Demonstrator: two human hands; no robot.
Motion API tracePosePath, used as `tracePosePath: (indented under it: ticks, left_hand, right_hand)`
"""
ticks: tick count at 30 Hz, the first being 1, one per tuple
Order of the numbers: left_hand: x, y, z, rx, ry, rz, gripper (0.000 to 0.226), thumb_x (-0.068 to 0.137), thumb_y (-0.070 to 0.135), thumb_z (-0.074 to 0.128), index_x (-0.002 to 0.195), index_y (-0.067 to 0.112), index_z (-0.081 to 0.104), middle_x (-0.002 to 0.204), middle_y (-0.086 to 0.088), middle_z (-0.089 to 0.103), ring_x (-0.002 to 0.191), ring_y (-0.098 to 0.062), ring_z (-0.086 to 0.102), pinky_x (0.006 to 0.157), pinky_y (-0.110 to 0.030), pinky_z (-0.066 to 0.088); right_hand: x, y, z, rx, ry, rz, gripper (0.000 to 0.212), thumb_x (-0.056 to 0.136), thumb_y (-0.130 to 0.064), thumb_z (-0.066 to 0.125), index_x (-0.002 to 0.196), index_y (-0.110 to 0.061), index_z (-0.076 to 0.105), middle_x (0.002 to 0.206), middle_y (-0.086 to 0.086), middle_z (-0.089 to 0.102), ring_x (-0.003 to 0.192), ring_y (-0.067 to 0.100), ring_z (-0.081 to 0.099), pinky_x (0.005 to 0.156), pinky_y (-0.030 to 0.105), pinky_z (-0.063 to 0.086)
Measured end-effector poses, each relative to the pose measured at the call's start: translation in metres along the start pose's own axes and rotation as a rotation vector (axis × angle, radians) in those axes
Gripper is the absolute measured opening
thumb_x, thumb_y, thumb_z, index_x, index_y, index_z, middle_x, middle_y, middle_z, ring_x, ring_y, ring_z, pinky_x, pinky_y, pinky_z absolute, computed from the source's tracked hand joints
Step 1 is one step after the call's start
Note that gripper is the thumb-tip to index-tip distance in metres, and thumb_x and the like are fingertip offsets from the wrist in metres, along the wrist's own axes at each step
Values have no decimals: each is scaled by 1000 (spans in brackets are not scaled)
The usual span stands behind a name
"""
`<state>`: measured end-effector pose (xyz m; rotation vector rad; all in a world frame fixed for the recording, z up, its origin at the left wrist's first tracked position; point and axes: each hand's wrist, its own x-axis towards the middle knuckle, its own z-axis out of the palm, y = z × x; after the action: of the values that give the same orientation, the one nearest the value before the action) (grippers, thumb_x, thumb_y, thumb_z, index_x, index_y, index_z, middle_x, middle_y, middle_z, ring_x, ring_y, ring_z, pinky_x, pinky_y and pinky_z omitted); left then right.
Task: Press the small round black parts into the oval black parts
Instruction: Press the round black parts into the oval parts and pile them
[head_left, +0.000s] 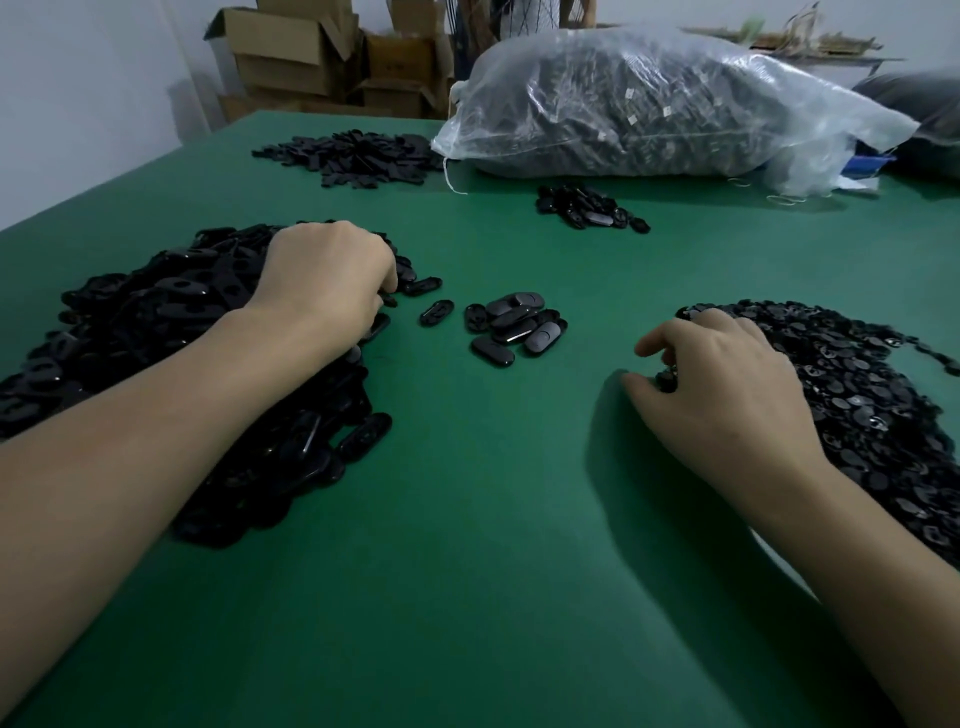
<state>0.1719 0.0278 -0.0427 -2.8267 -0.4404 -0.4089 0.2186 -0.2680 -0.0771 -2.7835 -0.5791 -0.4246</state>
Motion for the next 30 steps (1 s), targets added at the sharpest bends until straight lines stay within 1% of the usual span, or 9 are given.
tracePosePath:
  ticks: [4,7,11,14,16,20,24,27,30]
  left_hand:
    - [-7,2,-1,-94,147,71,19,100,22,64,112,28,78,108,3,75,101,-27,70,76,-37,56]
    - [-20,16,-8,-445,223,119,14,97,25,68,107,29,77,101,7,75,92,-19,72,82,-38,58]
    - [-46,54,-16,-1156,-15,67,7,97,15,69,102,18,71,87,4,79,69,-11,77,69,-41,63]
    - [-65,72,-15,-1460,-194,20,12,99,10,67,111,11,69,92,-6,79,71,-20,78,63,-31,60]
    - [-74,76,-10,-1538,-242,-27,13,98,11,69,111,10,69,94,-7,79,72,-21,78,61,-26,60]
    - [-79,72,1,-1335,-96,4,7,93,22,75,100,22,76,87,9,79,65,-12,75,61,-20,56]
    - [-75,64,6,-980,67,67,4,89,35,77,93,33,75,79,22,72,65,-6,69,72,-33,58]
    - [-75,63,7,-796,97,80,6,90,42,75,92,36,74,70,29,61,65,-3,64,67,-27,53]
    - [-74,62,8,-671,171,113,7,90,44,74,92,38,74,64,26,48,62,-4,53,58,-23,37]
  right_hand:
    - [0,-1,-3,-27,-64,25,40,94,-41,63,128,-20,66,121,6,59,121,30,50,99,47,47]
    - [0,-1,-5,29,-77,9,36,93,-32,64,125,-18,66,114,6,61,115,28,54,95,45,50]
    - [0,-2,-5,71,-84,-4,32,89,-21,63,120,-19,66,104,3,60,108,27,55,89,42,50]
    - [1,1,-4,98,-80,-21,32,87,-9,62,117,-17,66,98,2,62,99,24,56,83,38,49]
    - [2,3,-4,110,-60,-30,32,87,-3,61,115,-17,67,94,1,64,93,22,57,79,36,48]
    - [3,4,-3,106,-19,-51,30,89,-1,61,112,-17,71,92,-1,67,92,22,60,83,41,53]
    - [2,3,-4,105,25,-74,30,86,0,64,105,-20,72,86,-4,68,86,22,60,77,41,53]
    - [1,2,-4,132,43,-65,28,84,-1,68,99,-25,71,83,-8,68,81,19,60,73,38,52]
    - [2,2,-3,144,53,-63,23,85,-5,70,95,-26,72,81,-11,67,78,17,60,73,37,53]
